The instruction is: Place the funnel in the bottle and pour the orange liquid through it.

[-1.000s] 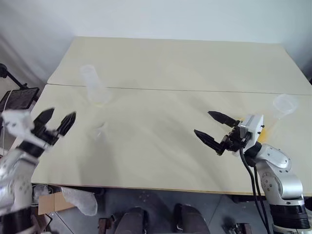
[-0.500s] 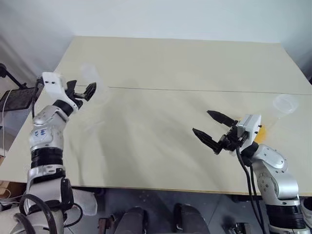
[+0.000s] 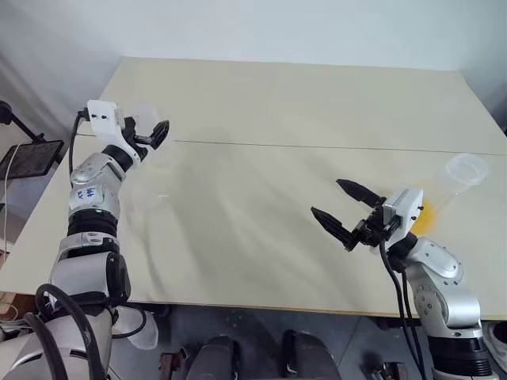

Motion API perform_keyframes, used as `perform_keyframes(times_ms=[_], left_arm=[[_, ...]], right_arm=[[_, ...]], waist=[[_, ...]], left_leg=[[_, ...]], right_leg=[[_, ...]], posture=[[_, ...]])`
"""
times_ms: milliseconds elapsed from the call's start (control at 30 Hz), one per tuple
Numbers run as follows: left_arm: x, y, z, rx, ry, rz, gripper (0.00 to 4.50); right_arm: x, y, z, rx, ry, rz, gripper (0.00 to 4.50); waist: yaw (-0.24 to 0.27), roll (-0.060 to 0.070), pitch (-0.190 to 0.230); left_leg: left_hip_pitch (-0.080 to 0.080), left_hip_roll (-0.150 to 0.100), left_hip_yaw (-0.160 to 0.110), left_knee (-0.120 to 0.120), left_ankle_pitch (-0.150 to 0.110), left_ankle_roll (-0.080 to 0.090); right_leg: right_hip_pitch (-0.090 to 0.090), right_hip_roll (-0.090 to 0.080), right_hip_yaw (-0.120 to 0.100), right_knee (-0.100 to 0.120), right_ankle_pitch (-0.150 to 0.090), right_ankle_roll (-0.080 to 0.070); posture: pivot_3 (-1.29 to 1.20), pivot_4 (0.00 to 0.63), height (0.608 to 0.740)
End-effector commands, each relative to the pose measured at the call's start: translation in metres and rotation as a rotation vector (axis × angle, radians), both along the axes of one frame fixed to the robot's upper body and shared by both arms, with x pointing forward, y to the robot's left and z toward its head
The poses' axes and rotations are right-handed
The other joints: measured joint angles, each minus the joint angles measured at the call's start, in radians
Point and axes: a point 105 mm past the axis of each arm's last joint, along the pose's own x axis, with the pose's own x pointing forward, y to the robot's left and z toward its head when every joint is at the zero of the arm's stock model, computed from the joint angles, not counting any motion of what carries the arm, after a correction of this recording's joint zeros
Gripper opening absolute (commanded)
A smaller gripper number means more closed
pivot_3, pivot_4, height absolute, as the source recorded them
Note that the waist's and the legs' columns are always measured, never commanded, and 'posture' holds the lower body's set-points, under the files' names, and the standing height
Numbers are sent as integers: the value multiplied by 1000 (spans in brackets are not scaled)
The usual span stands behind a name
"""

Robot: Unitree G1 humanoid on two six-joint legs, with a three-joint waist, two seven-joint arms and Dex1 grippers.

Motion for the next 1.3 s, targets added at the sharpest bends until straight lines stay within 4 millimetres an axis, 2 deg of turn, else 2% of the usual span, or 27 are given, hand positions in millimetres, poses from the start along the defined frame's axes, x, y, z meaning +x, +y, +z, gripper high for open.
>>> perform_keyframes(times_ms=[33,200,400,433,467,533,633,767,833,933,1033,1300], left_arm=[[1,1,17,10,-50,2,3898],[2,-1,18,12,-56,-10,2329],[0,-2,22,30,-81,-33,2291],[-4,-14,32,43,-125,-120,2291],[-11,-35,42,88,-167,-249,2291],[-27,-70,50,169,-200,-459,2291],[-50,-123,40,214,-170,-710,2291],[-82,-177,12,295,-114,-962,2291],[-92,-199,1,302,-99,-1043,2291],[-92,-216,-14,366,-101,-1063,2291],[-89,-231,-19,347,-107,-1068,2291],[-82,-247,-22,329,-134,-1053,2291]], right_arm=[[-6,0,13,12,-73,-10,4500],[-7,-1,12,14,-77,-21,4500],[-8,-3,11,13,-79,-28,4500],[-9,-5,12,5,-84,-35,4500],[-11,-10,14,-5,-92,-51,4500],[-16,-19,17,-20,-101,-75,4500],[-25,-32,16,-40,-86,-108,4500],[-42,-44,10,-70,-46,-148,4500],[-52,-50,5,-93,-25,-168,4500],[-61,-54,3,-109,-11,-192,4500],[-67,-56,5,-99,-15,-225,4500],[-74,-54,5,-80,-13,-257,4500]], waist=[[0,0,0],[2,0,0],[0,0,0],[1,-1,0],[2,-1,1],[5,-2,1],[6,-2,1],[2,-2,1],[3,-2,1],[2,-2,1],[3,-1,1],[10,-1,1]], left_leg=[[0,0,0,0,0,0],[0,0,0,0,0,0],[0,-1,0,0,0,1],[0,-1,0,0,0,1],[0,-1,0,0,0,1],[-2,-1,-1,0,1,1],[-2,-5,-3,1,1,2],[-1,-6,-2,0,1,3],[-1,-6,-1,0,2,4],[-1,-5,0,0,4,4],[0,-5,3,-1,5,3],[-1,-6,2,-1,5,4]], right_leg=[[0,0,0,0,0,0],[0,0,0,0,0,0],[0,-1,0,1,0,0],[0,-1,0,1,0,0],[0,-1,0,1,0,0],[0,-1,-2,1,0,0],[0,-5,-1,1,1,1],[2,-5,1,-1,2,3],[2,-4,1,-2,2,4],[2,-4,2,-4,1,4],[2,-3,5,-5,1,4],[2,-5,4,-5,2,4]], posture=[[0,150,740],[0,150,740],[0,150,740],[0,150,740],[0,150,740],[0,150,740],[0,150,740],[0,150,740],[0,150,740],[0,150,740],[0,150,740],[0,150,740]])
